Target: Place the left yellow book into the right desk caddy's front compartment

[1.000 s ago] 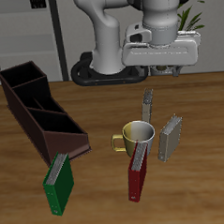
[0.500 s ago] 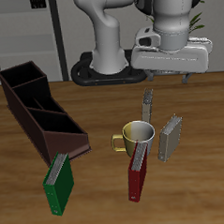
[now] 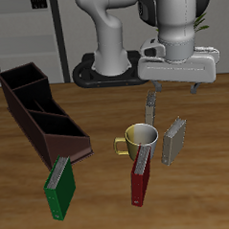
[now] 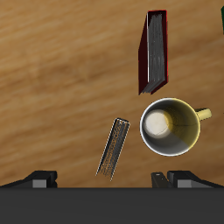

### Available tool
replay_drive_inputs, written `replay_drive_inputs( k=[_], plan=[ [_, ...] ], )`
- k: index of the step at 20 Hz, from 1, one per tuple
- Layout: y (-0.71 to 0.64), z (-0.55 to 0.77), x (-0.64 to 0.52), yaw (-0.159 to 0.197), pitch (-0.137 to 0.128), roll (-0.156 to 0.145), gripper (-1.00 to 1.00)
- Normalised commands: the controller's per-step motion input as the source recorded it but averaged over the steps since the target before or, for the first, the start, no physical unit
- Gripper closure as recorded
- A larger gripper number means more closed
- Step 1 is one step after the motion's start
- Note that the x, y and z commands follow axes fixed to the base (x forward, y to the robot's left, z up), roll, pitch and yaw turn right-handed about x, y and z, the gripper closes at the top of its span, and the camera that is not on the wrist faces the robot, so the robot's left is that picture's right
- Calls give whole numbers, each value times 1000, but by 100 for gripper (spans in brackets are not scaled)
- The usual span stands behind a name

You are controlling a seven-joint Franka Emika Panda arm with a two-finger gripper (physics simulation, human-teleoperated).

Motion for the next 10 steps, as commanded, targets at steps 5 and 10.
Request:
replay_drive_inputs(
  k=[5,10],
  plan=[
    [19,-200,82,-27,-9,23,-100],
    [-23,-200,37,-50,-19,-12,-100]
  ],
)
